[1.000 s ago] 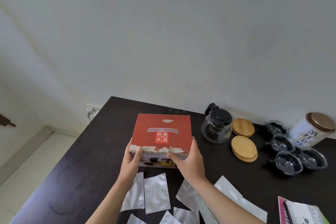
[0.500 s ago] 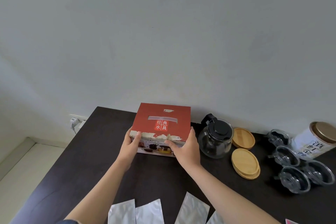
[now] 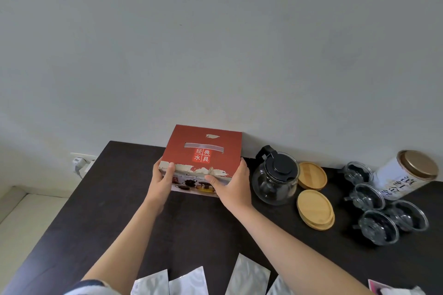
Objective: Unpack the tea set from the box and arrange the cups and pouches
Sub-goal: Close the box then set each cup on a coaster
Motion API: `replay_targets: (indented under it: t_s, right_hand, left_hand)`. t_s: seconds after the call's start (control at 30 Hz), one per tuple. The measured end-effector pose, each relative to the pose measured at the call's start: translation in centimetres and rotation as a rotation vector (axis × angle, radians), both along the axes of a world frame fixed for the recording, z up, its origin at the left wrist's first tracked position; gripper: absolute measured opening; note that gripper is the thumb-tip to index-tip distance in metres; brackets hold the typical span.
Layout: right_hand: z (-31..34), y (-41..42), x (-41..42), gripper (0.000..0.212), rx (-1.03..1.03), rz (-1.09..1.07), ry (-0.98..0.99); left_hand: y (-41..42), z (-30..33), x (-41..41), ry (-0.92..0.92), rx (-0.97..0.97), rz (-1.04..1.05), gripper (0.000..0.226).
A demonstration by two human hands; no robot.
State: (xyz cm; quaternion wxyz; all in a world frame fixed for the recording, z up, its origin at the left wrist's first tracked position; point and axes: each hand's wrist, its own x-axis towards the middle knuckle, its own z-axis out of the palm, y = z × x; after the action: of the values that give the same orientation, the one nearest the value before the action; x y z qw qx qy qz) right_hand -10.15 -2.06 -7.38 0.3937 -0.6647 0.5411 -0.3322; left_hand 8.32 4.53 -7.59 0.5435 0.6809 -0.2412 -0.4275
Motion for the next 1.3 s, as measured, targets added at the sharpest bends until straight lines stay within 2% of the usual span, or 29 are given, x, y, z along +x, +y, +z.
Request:
replay_targets:
  t_s: [0.07, 0.13, 0.17, 0.3, 0.37, 0.43, 0.57, 0.77, 0.9, 1.0, 1.17, 1.3]
  right_hand:
    - [0.5, 0.2, -0.3, 0.112, 0.029, 0.045, 0.013]
    - [1.1, 0.4, -0.9, 0.117, 0.063, 0.112, 0.02]
    - [1.3, 0.5, -1.3, 0.115, 0.07, 0.144, 0.036]
    - [2.1, 1.0, -3.3, 0.1, 0.006, 0.172, 0.119]
    - [2.3, 1.4, -5.1, 0.089, -0.068, 0.158, 0.145]
    - [2.3, 1.9, -7.5, 0.076, -0.128, 0.144, 0.172]
    - [1.6, 2.6, -13.2, 0.054, -0.177, 0.112, 0.22]
    - [0.0, 2.7, -20.8, 0.041, -0.128, -0.021, 0.325]
    - [-1.0, 1.2, -23.4, 0.059, 0.03, -0.073, 0.442]
    - [-1.9, -0.2, -24.1, 0.078, 0.105, -0.069, 0.53]
    - [-3.2, -2.7, -24.0, 0.116, 0.227, -0.048, 0.647]
    - [-3.5, -4.0, -23.5, 0.113, 0.249, -0.028, 0.726]
  left_hand:
    - [0.0, 0.2, -0.1, 0.001, 0.043, 0.008, 0.085]
    - [0.0, 0.5, -0.4, -0.037, 0.099, 0.056, 0.075]
    - [0.0, 0.5, -0.7, -0.067, 0.134, 0.103, 0.072]
    - [0.8, 1.0, -4.1, -0.092, 0.223, 0.33, 0.084]
    - [1.8, 1.1, -6.9, -0.172, 0.209, 0.347, 0.08]
    - [2.9, 0.8, -10.3, -0.282, 0.195, 0.296, 0.074]
    - [4.3, -1.1, -16.5, -0.448, 0.3, 0.027, 0.091]
    - [3.6, -3.5, -22.7, -0.812, 0.475, -0.406, 0.114]
    - [2.9, -4.8, -23.4, -0.957, 0.59, -0.49, 0.129]
    - [2.6, -5.6, -22.9, -1.063, 0.61, -0.505, 0.136]
    - [2.1, -6.6, -22.2, -1.135, 0.611, -0.522, 0.144]
    - [2.1, -7.2, -22.2, -1.16, 0.596, -0.504, 0.143]
